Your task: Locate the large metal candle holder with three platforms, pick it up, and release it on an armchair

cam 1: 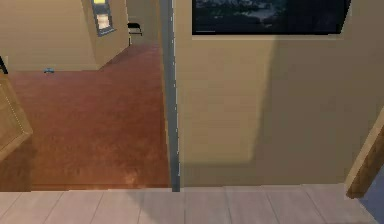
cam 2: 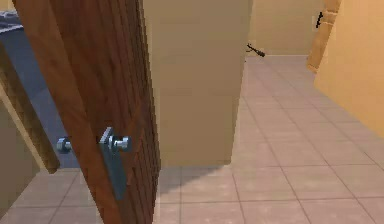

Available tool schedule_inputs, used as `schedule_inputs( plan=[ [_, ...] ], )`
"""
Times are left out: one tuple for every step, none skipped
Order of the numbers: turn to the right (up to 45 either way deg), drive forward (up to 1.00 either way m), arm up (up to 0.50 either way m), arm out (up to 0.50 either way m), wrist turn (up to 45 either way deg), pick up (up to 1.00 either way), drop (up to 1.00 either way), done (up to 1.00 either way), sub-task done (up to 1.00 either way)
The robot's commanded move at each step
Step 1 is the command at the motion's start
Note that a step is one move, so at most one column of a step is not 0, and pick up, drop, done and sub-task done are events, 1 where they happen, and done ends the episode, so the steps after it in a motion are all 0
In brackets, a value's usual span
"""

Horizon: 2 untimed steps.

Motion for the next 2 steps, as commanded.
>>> schedule_inputs(
  plan=[
    [15.0,0.0,0.0,0.0,0.0,0.0,0.0,0.0,0.0],
    [0.0,0.8,0.0,0.0,0.0,0.0,0.0,0.0,0.0]
  ],
)
